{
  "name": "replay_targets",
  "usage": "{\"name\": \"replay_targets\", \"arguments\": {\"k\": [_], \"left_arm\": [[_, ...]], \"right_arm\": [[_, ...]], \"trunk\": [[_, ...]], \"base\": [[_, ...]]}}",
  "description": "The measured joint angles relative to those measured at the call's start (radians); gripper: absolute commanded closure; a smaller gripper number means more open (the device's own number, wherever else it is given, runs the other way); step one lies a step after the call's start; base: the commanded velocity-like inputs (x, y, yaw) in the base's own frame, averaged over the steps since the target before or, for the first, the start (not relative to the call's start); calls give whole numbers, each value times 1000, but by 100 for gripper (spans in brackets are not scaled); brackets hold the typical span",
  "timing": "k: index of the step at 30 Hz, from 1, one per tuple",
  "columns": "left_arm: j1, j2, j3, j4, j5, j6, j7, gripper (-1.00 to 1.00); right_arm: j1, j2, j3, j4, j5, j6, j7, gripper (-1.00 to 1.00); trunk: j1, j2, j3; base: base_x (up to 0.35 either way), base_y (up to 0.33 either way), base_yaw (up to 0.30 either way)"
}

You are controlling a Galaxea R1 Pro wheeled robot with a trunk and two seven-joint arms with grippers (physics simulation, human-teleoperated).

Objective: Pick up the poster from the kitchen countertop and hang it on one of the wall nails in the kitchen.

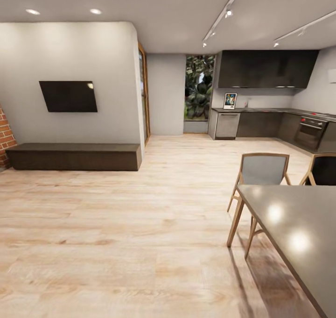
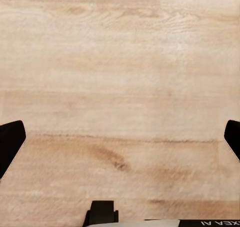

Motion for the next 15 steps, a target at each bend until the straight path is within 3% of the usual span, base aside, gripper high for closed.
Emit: {"name": "replay_targets", "arguments": {"k": [15], "left_arm": [[0, 0, 0, 0, 0, 0, 0, -100]], "right_arm": [[0, -1, 0, 0, 1, 2, 0, -100]], "trunk": [[0, 0, 0]], "base": [[338, 0, 0]]}}
